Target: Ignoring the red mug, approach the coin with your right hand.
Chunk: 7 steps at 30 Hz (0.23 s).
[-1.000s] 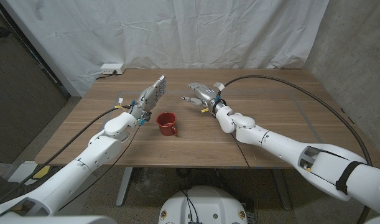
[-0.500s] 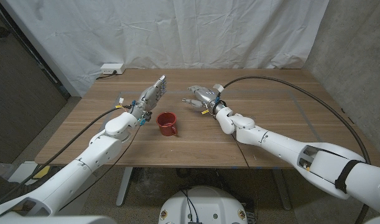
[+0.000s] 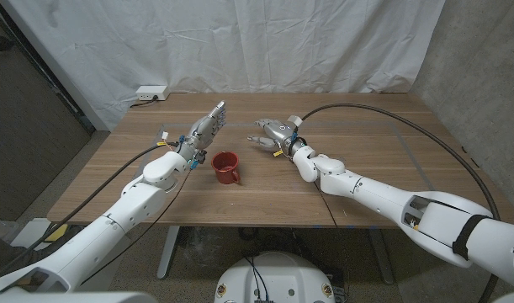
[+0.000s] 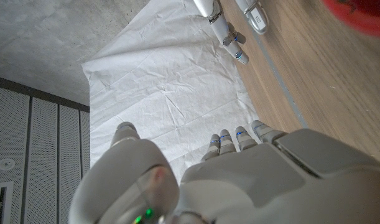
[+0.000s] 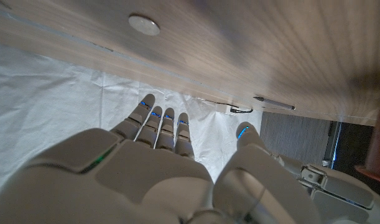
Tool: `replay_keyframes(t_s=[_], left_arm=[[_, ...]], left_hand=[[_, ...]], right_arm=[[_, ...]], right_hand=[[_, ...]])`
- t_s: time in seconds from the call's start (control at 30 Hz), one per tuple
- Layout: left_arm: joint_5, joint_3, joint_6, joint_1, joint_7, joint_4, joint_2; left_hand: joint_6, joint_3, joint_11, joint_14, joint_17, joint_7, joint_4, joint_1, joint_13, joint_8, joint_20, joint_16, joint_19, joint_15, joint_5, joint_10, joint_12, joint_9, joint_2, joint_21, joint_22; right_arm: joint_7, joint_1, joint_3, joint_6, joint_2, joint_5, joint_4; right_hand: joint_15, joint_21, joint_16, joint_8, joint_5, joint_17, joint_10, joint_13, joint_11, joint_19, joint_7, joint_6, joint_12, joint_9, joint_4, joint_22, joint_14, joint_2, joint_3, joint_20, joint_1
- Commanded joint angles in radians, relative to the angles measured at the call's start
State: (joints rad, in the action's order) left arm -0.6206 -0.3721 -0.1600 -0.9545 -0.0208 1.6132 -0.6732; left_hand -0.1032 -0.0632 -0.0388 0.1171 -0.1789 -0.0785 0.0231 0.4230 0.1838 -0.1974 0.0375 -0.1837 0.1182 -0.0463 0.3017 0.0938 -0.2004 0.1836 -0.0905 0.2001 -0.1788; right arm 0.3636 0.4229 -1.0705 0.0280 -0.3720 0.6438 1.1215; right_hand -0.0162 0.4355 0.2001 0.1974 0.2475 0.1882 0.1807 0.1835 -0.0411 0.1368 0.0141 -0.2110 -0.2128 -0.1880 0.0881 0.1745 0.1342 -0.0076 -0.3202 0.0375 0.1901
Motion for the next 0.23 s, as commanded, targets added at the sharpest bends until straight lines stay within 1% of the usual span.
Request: replay_keyframes(t_s=[0.03,0.23], left_arm=[[0.002,-0.001,-0.004,-0.006,0.005,0.006,0.004],[0.003,0.001,0.001,-0.017,0.014,0.019,-0.001]], left_hand=[[-0.001,0.003,-0.002,-0.002,-0.006,-0.001,0.003,0.004,0.004,-0.002,0.004,-0.006,-0.002,-0.004,-0.004,-0.001,-0.003,0.004,0.010,0.005,-0.006],[-0.002,0.004,-0.003,-0.002,-0.006,-0.001,0.003,0.005,0.004,-0.002,0.004,-0.006,-0.001,-0.003,-0.005,0.000,-0.002,0.004,0.012,0.004,-0.006]], right_arm=[[-0.005,-0.002,-0.006,0.006,-0.001,-0.002,-0.001],[-0.003,0.000,-0.007,0.006,-0.005,-0.001,0.001]], right_hand=[[-0.001,-0.006,0.002,0.005,-0.002,0.003,0.009,0.003,0.006,0.010,-0.005,0.001,-0.004,-0.005,0.004,0.004,0.009,0.007,0.000,0.019,0.007],[-0.001,-0.008,0.002,0.005,-0.001,0.003,0.008,0.003,0.007,0.010,-0.006,0.000,-0.003,-0.005,0.005,0.004,0.009,0.007,0.001,0.019,0.007]])
